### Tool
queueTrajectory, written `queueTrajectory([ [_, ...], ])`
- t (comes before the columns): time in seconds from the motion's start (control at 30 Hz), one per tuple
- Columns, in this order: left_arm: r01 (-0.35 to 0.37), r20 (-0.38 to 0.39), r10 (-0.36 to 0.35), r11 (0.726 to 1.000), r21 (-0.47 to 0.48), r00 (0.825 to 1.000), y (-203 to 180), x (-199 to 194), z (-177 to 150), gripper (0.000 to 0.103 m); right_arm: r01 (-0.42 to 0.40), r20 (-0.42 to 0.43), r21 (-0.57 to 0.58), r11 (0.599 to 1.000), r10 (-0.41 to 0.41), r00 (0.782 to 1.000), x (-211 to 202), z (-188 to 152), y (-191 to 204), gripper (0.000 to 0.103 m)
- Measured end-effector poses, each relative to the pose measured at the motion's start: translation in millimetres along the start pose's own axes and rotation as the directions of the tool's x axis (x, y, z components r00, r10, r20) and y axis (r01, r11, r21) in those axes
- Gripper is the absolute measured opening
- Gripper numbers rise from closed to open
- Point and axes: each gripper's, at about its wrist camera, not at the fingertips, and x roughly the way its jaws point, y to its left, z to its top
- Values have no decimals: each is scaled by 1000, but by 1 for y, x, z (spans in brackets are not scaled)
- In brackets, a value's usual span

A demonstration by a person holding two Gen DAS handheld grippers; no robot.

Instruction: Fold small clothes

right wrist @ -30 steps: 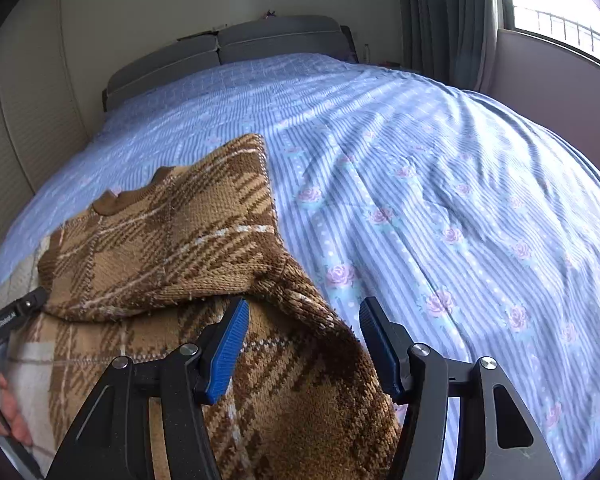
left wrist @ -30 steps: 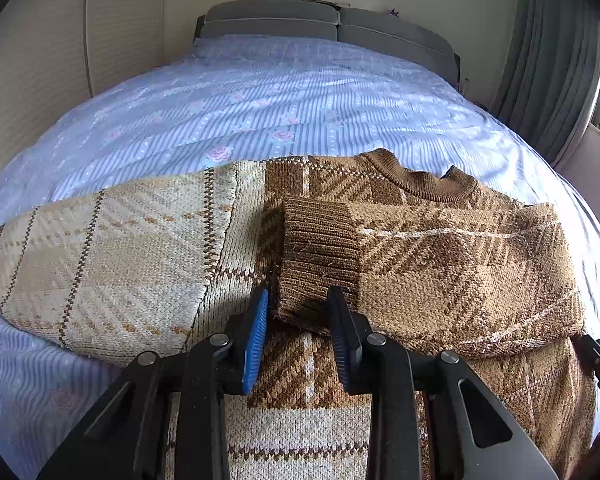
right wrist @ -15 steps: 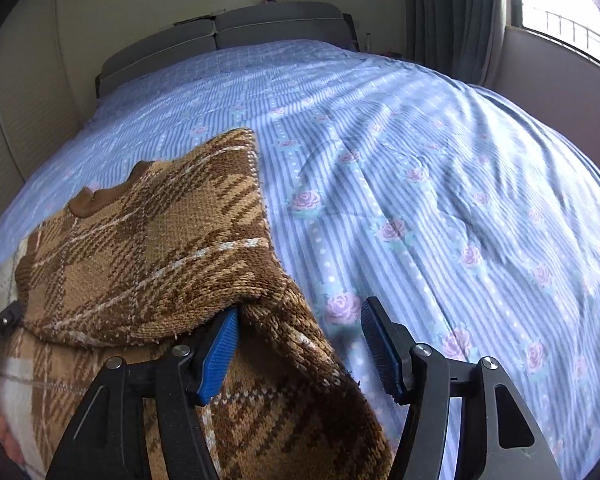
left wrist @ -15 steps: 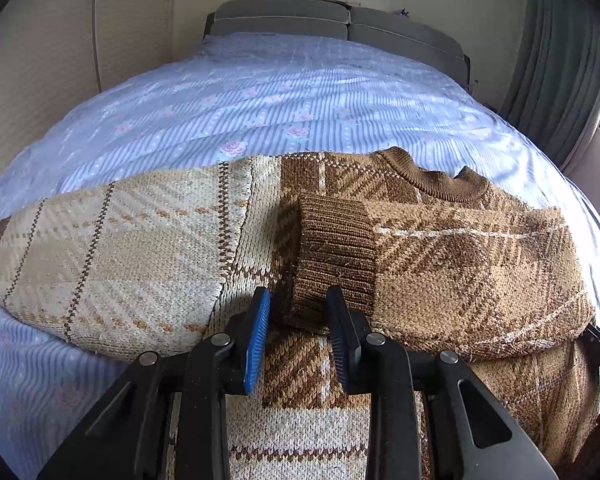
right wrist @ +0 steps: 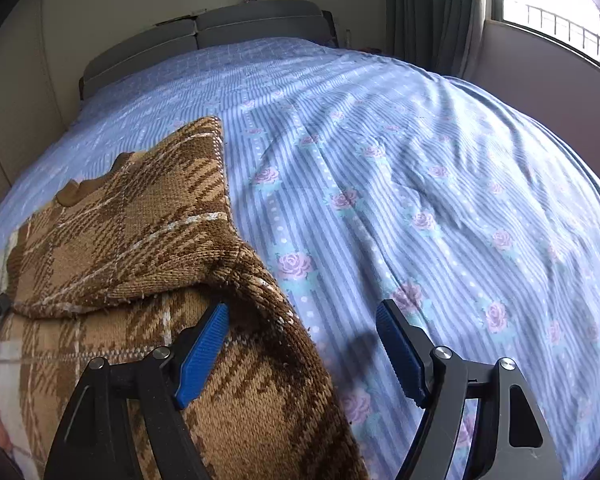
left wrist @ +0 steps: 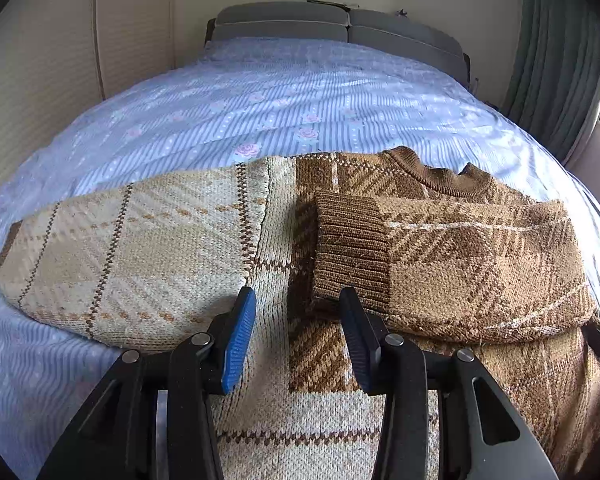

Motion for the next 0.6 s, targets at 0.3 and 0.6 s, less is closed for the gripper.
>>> queueTrajectory([
  [0.3, 107, 117, -114, 992, 65, 987, -35, -24, 29, 64, -142, 169, -88, 986, 155, 973, -27, 30, 40, 77],
  [0.6, 229, -14, -228, 969, 97, 973, -60, 25, 30, 68, -178, 73, -188, 966, 195, 978, 22, 47, 88, 64],
])
